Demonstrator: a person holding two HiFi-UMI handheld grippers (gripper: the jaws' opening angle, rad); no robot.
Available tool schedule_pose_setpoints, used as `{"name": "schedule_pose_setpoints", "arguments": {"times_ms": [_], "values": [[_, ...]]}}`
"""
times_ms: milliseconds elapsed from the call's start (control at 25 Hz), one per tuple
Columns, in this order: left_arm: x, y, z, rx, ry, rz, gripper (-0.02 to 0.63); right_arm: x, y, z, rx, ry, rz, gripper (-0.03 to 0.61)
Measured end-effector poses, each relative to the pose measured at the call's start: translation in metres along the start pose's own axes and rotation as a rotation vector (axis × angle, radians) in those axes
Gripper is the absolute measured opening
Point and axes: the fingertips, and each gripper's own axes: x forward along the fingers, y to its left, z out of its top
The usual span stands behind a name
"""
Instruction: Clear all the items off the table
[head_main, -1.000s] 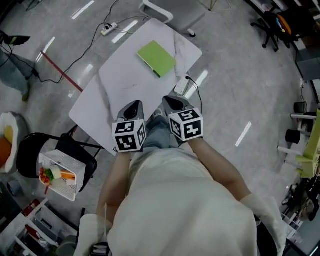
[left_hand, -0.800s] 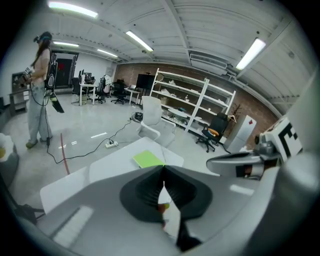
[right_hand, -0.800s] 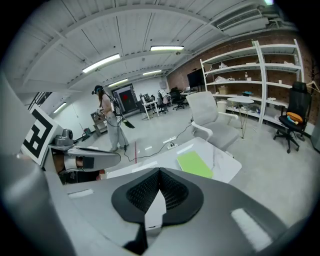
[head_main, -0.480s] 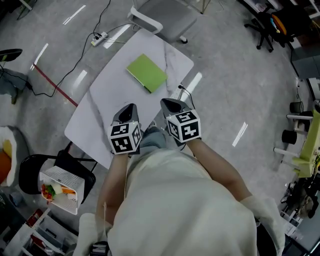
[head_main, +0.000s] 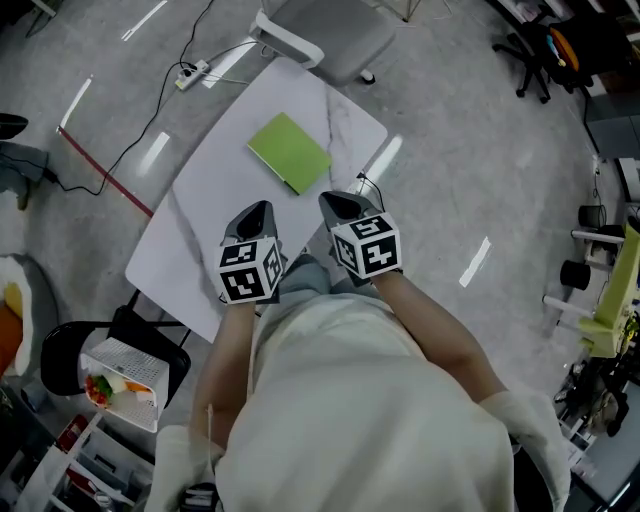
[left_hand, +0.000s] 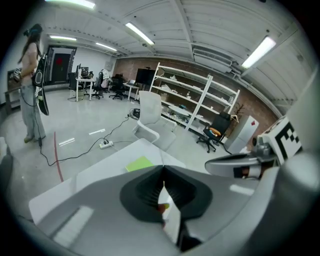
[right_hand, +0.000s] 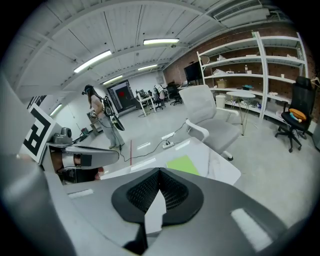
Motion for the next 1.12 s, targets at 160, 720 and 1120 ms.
{"name": "schedule_pose_setpoints", "arguments": {"times_ms": [160, 720, 1120], "values": [[0.011, 0.002, 0.007, 0.004, 0.009, 0.009, 0.008, 0.008, -0.014, 0.004, -0.007, 0.025, -0.001, -0.002], [0.027, 0.009, 0.002, -0.116, -0.020, 0.165, 0.008, 0.037, -0.059, 0.008, -0.135, 0.129, 0.090, -0.002], [0.062, 0.010, -0.024, -0.267, 0.004, 0.316, 0.008, 0.074, -0.091, 0.010, -0.268, 0.224, 0.202, -0.001]]}}
